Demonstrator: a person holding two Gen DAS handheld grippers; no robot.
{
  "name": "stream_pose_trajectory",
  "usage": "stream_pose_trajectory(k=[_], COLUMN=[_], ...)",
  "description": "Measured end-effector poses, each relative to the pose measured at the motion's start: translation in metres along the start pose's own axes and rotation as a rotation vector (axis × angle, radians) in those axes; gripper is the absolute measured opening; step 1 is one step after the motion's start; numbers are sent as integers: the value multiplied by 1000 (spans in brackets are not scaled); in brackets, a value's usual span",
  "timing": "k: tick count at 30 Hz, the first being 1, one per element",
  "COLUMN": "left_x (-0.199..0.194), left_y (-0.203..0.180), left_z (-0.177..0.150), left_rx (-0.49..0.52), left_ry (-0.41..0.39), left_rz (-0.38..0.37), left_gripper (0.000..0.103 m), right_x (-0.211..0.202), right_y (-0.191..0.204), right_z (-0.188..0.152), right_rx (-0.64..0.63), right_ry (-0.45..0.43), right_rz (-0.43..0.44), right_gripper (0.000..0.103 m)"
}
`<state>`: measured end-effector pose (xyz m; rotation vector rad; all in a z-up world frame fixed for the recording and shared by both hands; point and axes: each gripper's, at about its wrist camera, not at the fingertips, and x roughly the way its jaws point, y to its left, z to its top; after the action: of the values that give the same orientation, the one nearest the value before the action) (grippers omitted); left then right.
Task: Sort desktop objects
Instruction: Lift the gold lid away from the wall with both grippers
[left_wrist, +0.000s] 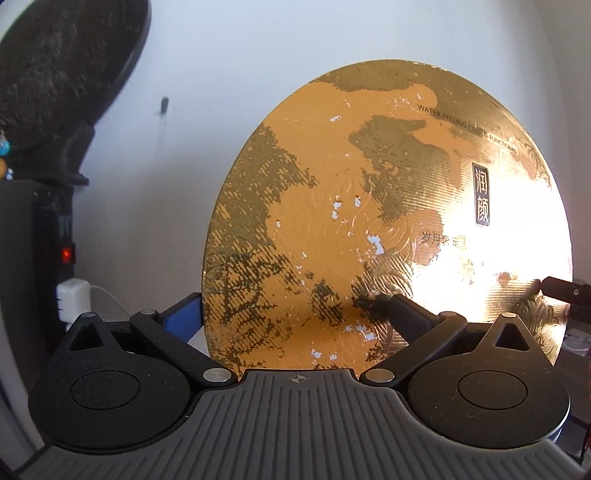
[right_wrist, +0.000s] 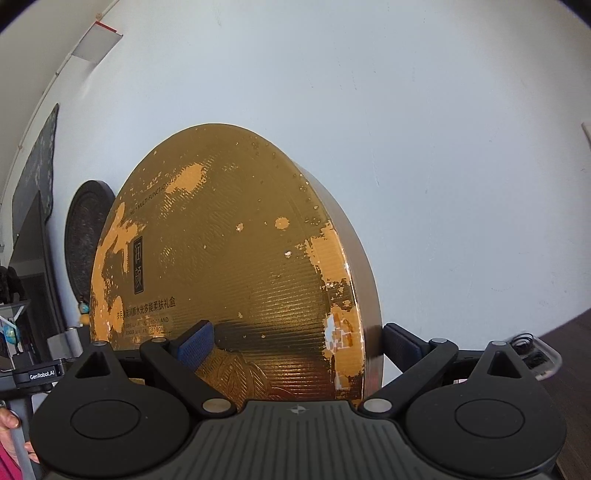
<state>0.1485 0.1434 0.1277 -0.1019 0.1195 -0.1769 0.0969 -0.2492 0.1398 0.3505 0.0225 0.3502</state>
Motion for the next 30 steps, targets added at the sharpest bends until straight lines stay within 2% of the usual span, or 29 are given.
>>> stream_pose_trajectory(k=[2,3,4,8,10,16,26,30], left_x=[-17,-34,-47,-82,-101,-141,-172,-181], left_y=[-16,-43,-55,-64,-71,-80,-81,-89], left_z=[4,21,31,53,50,21,-44,-63], left_rx=[4,6,7,20,22,18,-55,-50], left_ry=[-7,-14,-25,-61,-60,-10,133,186], left_rz=[0,-1,-2,4,10,38,75,74], left_gripper=[103,103,103,103,103,102,102,102], right_x=[-20,-29,-36,-61,-71,-89,-113,-115], right_y=[8,11,13,22,24,23,9,-5], right_z=[3,4,6,7,4,-19,-78,-98], right_rx=[9,12,11,22,40,95,173,240], right_ry=[4,1,-3,6,31,111,249,301], right_rz=[-2,-2,-2,2,1,-19,-82,-123], right_gripper=[98,98,98,99,99,99,99,99])
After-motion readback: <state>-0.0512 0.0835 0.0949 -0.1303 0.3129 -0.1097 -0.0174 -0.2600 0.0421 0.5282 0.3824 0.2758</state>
